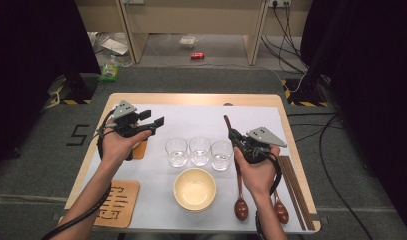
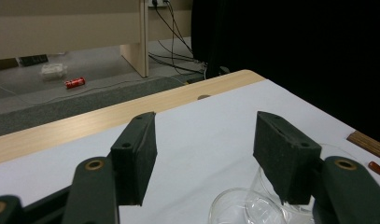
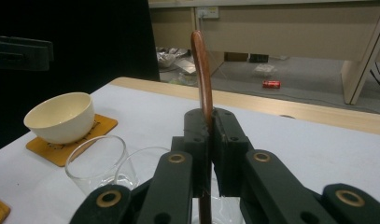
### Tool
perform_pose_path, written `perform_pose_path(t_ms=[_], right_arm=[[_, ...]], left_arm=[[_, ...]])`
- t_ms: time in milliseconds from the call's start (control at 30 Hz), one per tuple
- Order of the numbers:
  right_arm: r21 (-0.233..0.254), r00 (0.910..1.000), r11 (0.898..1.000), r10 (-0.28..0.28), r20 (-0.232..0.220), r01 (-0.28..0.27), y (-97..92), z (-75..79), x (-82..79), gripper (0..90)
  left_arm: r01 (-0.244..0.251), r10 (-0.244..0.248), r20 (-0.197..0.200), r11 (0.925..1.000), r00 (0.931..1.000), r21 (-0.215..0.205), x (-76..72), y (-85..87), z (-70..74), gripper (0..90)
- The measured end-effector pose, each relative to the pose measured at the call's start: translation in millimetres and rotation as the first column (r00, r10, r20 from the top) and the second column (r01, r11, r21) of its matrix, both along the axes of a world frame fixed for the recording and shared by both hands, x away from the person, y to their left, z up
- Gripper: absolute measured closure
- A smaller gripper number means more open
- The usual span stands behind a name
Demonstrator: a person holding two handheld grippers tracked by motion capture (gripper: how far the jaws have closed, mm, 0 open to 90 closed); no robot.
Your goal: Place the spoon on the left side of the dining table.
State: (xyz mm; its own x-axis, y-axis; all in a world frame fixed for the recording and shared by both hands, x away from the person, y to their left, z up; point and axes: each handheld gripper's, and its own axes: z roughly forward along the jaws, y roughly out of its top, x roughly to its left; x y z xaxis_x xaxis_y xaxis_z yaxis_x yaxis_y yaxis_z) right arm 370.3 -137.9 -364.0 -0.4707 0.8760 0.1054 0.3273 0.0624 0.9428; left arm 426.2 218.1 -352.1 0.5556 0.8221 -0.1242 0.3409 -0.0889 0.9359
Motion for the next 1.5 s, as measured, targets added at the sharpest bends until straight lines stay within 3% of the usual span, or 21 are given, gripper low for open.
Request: perform_pose_path(t_ms=[1500], right_arm=[[-0.002,0.9990,1.000,0.010,0.044,-0.010,18.9,14.1,17.5,85.1]], left_arm=[[0.057,-0.057,0.011,0.9984,0.9983,0.002,7.1,-28.6,14.5,38.7]])
